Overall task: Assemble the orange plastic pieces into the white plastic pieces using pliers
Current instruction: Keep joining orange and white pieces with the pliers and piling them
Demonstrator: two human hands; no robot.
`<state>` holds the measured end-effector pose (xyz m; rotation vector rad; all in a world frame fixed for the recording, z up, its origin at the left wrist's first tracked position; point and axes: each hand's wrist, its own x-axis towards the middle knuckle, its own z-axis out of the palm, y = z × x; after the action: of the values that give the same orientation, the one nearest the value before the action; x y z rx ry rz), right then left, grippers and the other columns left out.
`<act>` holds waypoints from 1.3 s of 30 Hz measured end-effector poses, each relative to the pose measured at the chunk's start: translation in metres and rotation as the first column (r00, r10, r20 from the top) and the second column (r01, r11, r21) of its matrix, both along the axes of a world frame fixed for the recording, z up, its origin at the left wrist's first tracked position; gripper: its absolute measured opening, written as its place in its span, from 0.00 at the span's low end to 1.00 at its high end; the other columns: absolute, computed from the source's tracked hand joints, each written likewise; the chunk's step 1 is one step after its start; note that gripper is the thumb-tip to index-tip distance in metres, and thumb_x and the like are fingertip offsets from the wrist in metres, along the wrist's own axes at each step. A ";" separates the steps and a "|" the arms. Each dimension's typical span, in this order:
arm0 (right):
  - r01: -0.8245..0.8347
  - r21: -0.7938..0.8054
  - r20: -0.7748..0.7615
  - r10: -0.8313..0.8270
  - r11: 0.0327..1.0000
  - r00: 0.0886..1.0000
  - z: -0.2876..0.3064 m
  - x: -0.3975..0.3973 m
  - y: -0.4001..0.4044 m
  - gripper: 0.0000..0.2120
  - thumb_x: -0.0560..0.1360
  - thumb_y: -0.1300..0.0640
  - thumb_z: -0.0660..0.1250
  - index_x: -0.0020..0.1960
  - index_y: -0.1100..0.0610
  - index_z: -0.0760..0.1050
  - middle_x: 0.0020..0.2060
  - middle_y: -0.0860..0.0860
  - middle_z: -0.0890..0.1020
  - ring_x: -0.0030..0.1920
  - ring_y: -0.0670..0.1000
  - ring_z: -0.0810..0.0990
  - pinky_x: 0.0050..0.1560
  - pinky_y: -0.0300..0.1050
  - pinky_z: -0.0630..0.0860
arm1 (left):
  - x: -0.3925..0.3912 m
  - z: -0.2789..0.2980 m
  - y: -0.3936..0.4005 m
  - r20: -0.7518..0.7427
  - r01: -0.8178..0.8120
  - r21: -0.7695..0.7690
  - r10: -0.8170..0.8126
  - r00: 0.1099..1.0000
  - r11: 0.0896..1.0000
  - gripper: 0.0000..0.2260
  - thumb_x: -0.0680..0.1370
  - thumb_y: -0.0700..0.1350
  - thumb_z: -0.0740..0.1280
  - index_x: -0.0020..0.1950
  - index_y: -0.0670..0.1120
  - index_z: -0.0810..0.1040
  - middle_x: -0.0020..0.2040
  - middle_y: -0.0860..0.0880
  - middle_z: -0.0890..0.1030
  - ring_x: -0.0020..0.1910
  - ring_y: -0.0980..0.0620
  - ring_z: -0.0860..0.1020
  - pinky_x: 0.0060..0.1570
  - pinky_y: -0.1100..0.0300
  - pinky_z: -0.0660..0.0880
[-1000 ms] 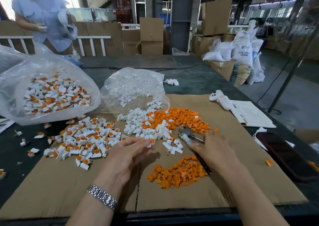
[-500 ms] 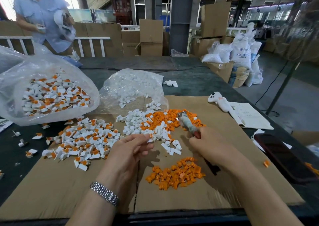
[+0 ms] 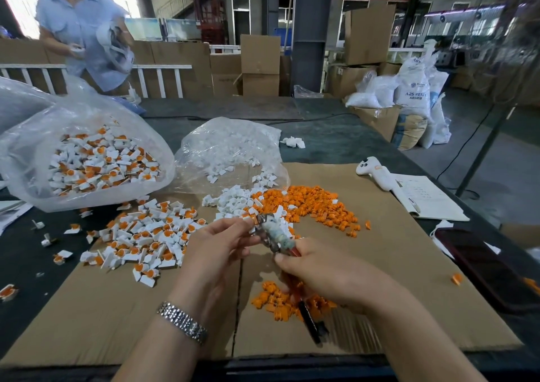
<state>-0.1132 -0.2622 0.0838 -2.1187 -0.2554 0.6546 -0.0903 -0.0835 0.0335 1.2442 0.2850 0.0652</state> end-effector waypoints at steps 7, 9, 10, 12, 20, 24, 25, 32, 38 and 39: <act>0.112 -0.171 0.287 -0.059 0.979 0.956 -0.020 -0.007 0.014 0.14 0.84 0.45 0.56 0.51 0.55 0.73 0.39 0.52 0.79 0.35 0.50 0.77 0.41 0.50 0.78 | -0.004 0.000 0.000 -0.013 0.002 0.056 -0.002 1.000 0.998 0.06 0.75 0.39 0.76 0.49 0.38 0.85 0.43 0.42 0.88 0.40 0.51 0.87 0.34 0.66 0.79; 0.152 -0.185 0.344 -0.081 0.971 0.935 -0.028 -0.007 0.018 0.14 0.84 0.45 0.57 0.50 0.55 0.73 0.38 0.51 0.78 0.34 0.48 0.75 0.34 0.45 0.72 | -0.004 -0.001 0.000 -0.020 -0.008 0.049 0.009 1.000 0.999 0.07 0.75 0.39 0.76 0.50 0.38 0.84 0.42 0.41 0.88 0.41 0.49 0.87 0.35 0.65 0.80; 0.157 -0.186 0.352 -0.083 0.970 0.932 -0.030 -0.007 0.019 0.14 0.84 0.46 0.57 0.50 0.55 0.74 0.38 0.51 0.78 0.33 0.47 0.75 0.33 0.44 0.71 | -0.005 -0.002 0.000 -0.022 -0.010 0.051 0.012 1.000 0.999 0.06 0.75 0.39 0.76 0.50 0.38 0.84 0.43 0.41 0.88 0.41 0.48 0.87 0.35 0.65 0.80; 0.152 -0.166 0.340 -0.088 0.974 0.936 -0.032 -0.006 0.018 0.15 0.84 0.45 0.58 0.49 0.55 0.75 0.37 0.51 0.79 0.33 0.48 0.76 0.35 0.47 0.76 | -0.006 -0.004 0.000 -0.020 -0.004 0.062 0.005 1.000 0.998 0.06 0.75 0.39 0.76 0.50 0.39 0.84 0.43 0.42 0.88 0.43 0.48 0.87 0.36 0.65 0.81; 0.263 -0.346 0.422 -0.100 0.901 0.901 -0.030 0.033 -0.033 0.20 0.78 0.31 0.56 0.43 0.47 0.70 0.37 0.45 0.77 0.34 0.44 0.75 0.33 0.39 0.71 | -0.001 -0.010 0.024 0.087 -0.233 0.520 0.221 0.971 0.822 0.01 0.78 0.44 0.73 0.48 0.47 0.84 0.40 0.48 0.87 0.36 0.55 0.85 0.32 0.67 0.77; 0.442 -0.542 0.561 -0.085 0.715 0.824 -0.048 0.052 -0.055 0.23 0.78 0.32 0.58 0.51 0.53 0.72 0.51 0.53 0.77 0.52 0.54 0.76 0.53 0.53 0.75 | 0.001 -0.018 0.032 0.209 -0.353 0.792 0.323 0.923 0.499 0.13 0.79 0.42 0.73 0.62 0.49 0.80 0.55 0.49 0.80 0.41 0.59 0.77 0.33 0.68 0.70; 0.452 -0.579 0.571 -0.058 0.679 0.819 -0.051 0.053 -0.055 0.24 0.77 0.32 0.58 0.54 0.54 0.72 0.54 0.54 0.76 0.55 0.56 0.75 0.56 0.54 0.74 | 0.002 -0.020 0.028 0.242 -0.348 0.824 0.277 0.930 0.447 0.15 0.79 0.43 0.73 0.64 0.50 0.79 0.57 0.50 0.78 0.42 0.60 0.75 0.35 0.69 0.68; 0.473 -0.668 0.596 0.032 0.575 0.803 -0.074 0.060 -0.039 0.30 0.78 0.32 0.58 0.66 0.55 0.72 0.63 0.57 0.74 0.66 0.59 0.71 0.68 0.57 0.68 | 0.013 -0.031 -0.026 0.187 -0.116 0.969 -0.344 0.920 0.219 0.08 0.82 0.51 0.67 0.60 0.59 0.80 0.57 0.63 0.76 0.52 0.64 0.77 0.52 0.67 0.78; 0.461 -0.685 0.589 0.056 0.564 0.806 -0.079 0.062 -0.035 0.32 0.79 0.31 0.54 0.69 0.56 0.70 0.64 0.57 0.73 0.66 0.59 0.69 0.65 0.56 0.67 | 0.025 -0.045 -0.035 0.127 -0.109 0.992 -0.460 0.879 0.065 0.10 0.85 0.52 0.63 0.64 0.57 0.79 0.61 0.59 0.76 0.60 0.58 0.72 0.55 0.61 0.76; 0.456 -0.690 0.580 0.054 0.562 0.813 -0.078 0.062 -0.035 0.33 0.78 0.30 0.53 0.69 0.55 0.69 0.64 0.57 0.72 0.66 0.59 0.68 0.65 0.56 0.66 | 0.026 -0.046 -0.036 0.129 -0.116 0.992 -0.464 0.876 0.056 0.10 0.85 0.52 0.62 0.65 0.56 0.79 0.61 0.58 0.76 0.61 0.58 0.72 0.55 0.62 0.75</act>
<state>-0.0513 -0.2974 0.0061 -3.1708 0.0377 -0.0812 -0.0643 -0.1193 -0.0122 2.6747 -0.4852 0.3782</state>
